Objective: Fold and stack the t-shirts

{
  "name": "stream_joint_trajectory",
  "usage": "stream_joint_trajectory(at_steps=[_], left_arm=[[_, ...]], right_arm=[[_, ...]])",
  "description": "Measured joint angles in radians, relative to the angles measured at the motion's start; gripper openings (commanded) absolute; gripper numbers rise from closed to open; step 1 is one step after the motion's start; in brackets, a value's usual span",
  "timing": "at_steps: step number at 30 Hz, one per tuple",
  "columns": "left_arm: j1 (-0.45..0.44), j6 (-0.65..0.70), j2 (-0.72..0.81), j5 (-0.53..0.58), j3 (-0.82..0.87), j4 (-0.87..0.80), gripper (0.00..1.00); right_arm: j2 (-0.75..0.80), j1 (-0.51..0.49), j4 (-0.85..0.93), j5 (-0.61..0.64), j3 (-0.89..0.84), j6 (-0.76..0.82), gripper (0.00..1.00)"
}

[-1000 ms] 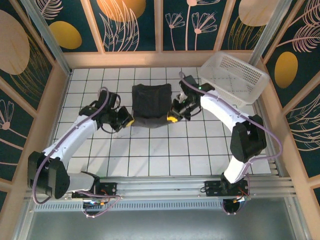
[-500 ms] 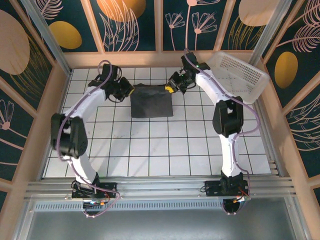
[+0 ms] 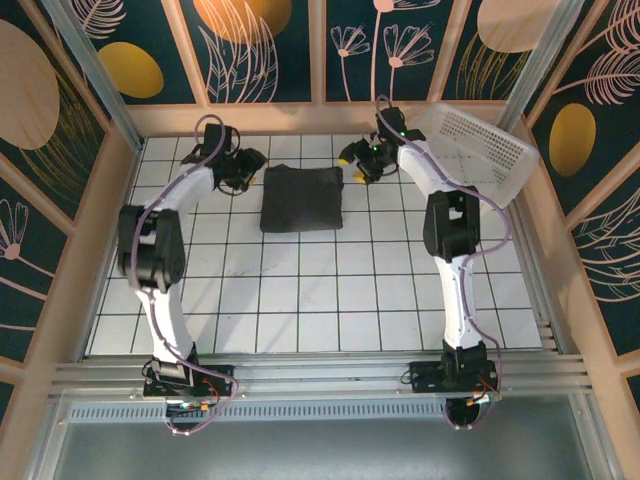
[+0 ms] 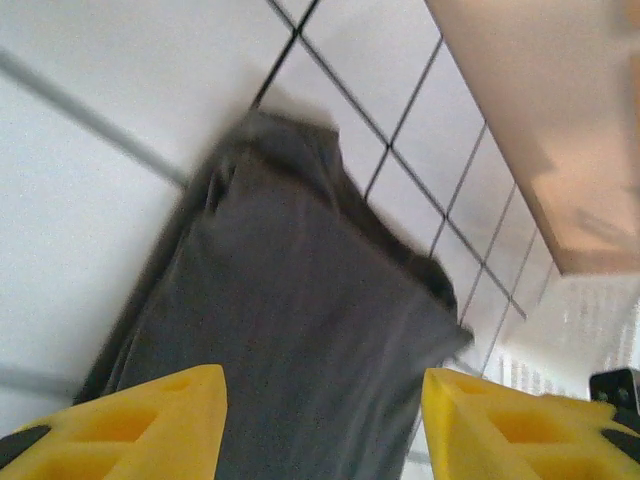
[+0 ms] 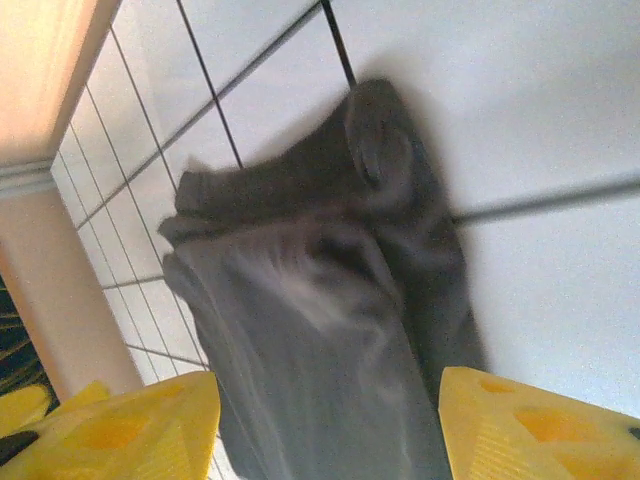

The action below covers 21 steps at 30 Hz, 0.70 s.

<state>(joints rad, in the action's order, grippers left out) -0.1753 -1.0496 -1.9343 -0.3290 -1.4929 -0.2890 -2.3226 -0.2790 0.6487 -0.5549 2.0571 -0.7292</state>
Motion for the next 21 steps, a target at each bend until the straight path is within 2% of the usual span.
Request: stream_joint_trajectory(at_steps=[4,7,10,13,21], left_arm=[[-0.085,-0.158,0.234,-0.037,0.289,0.096,0.52],[-0.194,-0.347,0.304,-0.043,0.44,0.182,0.6],[-0.294,-0.532,0.297,-0.04,0.517,0.256,0.64],[-0.342,-0.674,0.259,-0.034,0.534,0.321,0.65],[-0.383,-0.855,0.093,-0.016,0.48,0.42,0.64]], right_arm=[[0.272,-0.027,-0.128,0.016,-0.345,0.018,0.58],[0.454,-0.052,-0.232,0.016,-0.549,0.01,0.59],[0.57,-0.065,-0.319,0.015,-0.685,-0.012,0.59],[0.616,-0.065,-0.361,0.016,-0.755,-0.026,0.59],[0.635,-0.053,-0.372,0.042,-0.808,-0.035,0.59]])
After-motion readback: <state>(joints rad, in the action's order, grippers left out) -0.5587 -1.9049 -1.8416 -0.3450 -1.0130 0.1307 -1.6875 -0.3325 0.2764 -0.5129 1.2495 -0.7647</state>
